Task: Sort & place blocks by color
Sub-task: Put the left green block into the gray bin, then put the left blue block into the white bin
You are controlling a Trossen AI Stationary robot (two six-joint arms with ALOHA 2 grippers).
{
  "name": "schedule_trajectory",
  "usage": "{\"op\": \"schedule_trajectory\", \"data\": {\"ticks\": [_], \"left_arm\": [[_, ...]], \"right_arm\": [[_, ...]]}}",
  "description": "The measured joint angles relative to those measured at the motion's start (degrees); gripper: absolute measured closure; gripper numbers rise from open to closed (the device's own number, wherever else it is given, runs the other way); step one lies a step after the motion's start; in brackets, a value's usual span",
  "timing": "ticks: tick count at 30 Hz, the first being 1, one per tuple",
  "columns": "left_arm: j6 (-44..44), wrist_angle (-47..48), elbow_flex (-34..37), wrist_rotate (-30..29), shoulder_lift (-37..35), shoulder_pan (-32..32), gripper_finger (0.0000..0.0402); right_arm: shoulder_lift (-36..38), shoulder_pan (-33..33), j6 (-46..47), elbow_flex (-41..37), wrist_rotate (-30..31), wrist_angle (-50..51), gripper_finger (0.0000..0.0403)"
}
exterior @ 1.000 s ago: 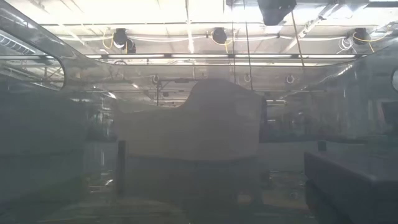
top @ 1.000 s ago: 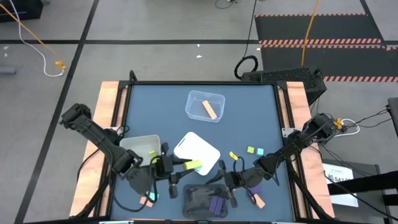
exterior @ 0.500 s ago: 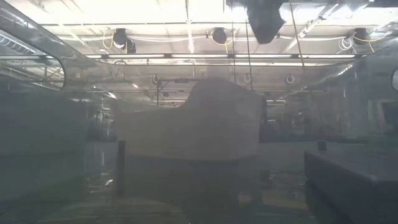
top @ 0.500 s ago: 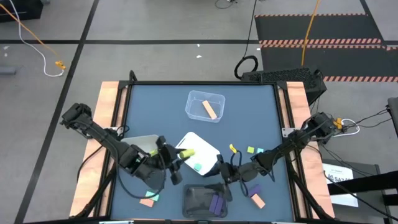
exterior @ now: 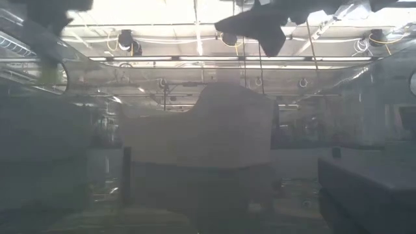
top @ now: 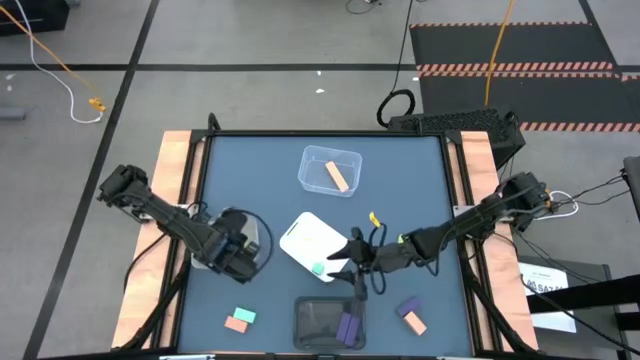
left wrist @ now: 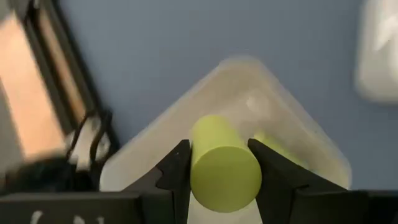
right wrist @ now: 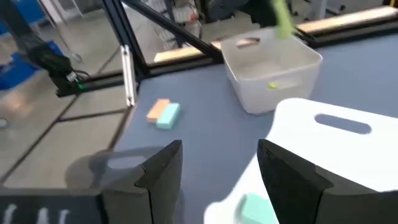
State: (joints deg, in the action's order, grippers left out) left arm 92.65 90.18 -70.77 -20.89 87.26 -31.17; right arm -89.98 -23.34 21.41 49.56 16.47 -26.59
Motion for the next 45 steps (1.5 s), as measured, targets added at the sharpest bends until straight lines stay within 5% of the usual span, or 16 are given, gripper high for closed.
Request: {"op": "schedule_trajectory", "data": {"ticks": [14,21,26,35,45], "left_arm": [[4.12,-2.43,8.31,6.57,0.02,1.12,0.0270],[2.68,-5.56,8.34,7.53,0.02,1.21,0.0142],[-0.47,-6.48,8.07,9.42,0.02,1.21,0.0099],[-14.15,-15.75,0.73,9.07,0.02,-0.99,0.0124],[-30.06,-40.12,0.40,8.56,1.61,-13.27,0.0145]], "right_arm": [[0.27,0.49,0.31,0.00,-0.02,2.97,0.0202],[0.27,0.49,0.32,0.00,-0.04,3.30,0.0202],[0.27,0.49,0.39,0.00,-0.06,3.30,0.0202],[0.27,0.36,1.91,0.00,-0.10,3.30,0.0202],[0.27,0.23,1.32,0.00,-0.11,3.30,0.0202]]}}
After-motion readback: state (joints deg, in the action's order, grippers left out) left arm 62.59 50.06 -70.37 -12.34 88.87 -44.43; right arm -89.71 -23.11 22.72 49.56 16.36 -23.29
